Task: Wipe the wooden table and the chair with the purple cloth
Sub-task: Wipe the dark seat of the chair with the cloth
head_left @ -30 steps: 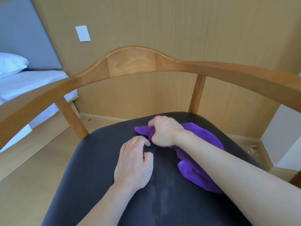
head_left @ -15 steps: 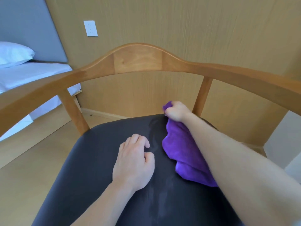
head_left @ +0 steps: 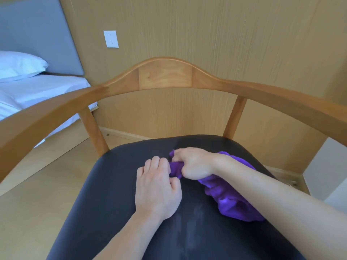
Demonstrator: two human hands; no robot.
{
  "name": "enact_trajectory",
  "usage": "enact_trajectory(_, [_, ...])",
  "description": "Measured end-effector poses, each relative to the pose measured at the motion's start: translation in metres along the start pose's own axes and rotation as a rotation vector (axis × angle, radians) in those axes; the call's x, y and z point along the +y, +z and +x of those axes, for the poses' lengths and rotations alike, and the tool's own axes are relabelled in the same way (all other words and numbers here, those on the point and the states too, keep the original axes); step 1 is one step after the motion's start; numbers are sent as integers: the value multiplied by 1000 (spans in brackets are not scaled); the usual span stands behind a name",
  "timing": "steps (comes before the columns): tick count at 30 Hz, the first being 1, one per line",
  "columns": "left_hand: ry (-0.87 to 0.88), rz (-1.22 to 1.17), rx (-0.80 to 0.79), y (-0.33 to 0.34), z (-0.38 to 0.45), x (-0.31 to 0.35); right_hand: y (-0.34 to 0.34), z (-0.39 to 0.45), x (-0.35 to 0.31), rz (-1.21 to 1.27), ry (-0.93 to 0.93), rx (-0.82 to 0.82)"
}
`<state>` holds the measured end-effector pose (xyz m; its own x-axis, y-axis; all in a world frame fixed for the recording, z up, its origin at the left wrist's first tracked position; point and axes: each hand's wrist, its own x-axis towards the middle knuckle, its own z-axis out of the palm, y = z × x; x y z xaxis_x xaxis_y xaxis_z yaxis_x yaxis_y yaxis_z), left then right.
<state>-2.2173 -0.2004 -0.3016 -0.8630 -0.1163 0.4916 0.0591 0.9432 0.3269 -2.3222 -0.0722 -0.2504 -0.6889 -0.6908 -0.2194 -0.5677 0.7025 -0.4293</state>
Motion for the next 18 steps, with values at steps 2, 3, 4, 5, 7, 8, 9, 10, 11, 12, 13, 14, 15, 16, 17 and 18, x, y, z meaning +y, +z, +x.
enact_trajectory(2, [-9,10,-4,0,0,0,-14,-9,9,143,-4,-121])
enact_trajectory(3, [-8,12,-11,1,1,-1,-23,-11,16,247,8,-91])
enact_trajectory(4, [-8,11,-19,2,2,-2,-29,-11,24,371,41,19])
enact_trajectory(5, [-12,10,-24,3,3,-3,-33,-8,31,521,85,184])
enact_trajectory(7, [-17,6,-27,4,4,-7,-30,7,45,760,156,554])
enact_trajectory(8, [-15,5,-29,5,4,-8,-24,17,51,748,223,687])
enact_trajectory(9, [-13,3,-32,6,4,-8,-18,27,54,608,323,726])
enact_trajectory(10, [-12,1,-35,6,5,-8,-13,33,54,403,408,669])
enact_trajectory(11, [-11,-3,-37,6,5,-8,-8,36,52,214,430,571])
enact_trajectory(12, [-13,-5,-41,6,5,-8,-5,37,48,83,406,488])
enact_trajectory(13, [-18,-4,-48,6,5,-9,-2,36,44,-2,358,445])
enact_trajectory(14, [-19,-3,-53,7,5,-9,0,32,39,-58,289,432])
enact_trajectory(15, [-16,0,-57,7,5,-9,3,28,34,-91,220,425])
enact_trajectory(16, [-11,2,-59,6,5,-9,5,21,28,-100,160,404])
enact_trajectory(17, [-7,6,-58,6,5,-9,9,14,19,-99,107,368])
enact_trajectory(18, [-2,10,-53,5,4,-9,14,7,10,-101,60,329])
